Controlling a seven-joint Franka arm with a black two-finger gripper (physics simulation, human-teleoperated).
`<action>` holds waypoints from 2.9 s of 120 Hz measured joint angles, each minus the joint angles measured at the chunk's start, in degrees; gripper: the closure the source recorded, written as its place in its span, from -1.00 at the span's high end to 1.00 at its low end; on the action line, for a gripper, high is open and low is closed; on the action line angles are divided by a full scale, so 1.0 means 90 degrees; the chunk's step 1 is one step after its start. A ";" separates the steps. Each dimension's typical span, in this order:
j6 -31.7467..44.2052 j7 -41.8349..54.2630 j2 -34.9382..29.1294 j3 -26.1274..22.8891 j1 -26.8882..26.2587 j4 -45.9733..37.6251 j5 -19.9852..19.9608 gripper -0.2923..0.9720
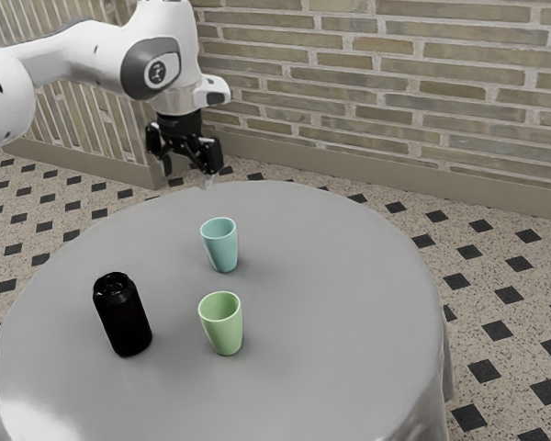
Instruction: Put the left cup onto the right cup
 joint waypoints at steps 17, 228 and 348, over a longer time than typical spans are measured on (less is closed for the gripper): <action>0.0315 -0.0308 0.0327 0.0007 -0.0001 0.0040 0.0030 0.54; 0.2432 -0.1701 0.2857 -0.0033 0.0008 0.0903 0.0198 0.34; 0.2470 -0.1646 0.2219 0.0104 -0.0032 0.0659 0.0313 -0.67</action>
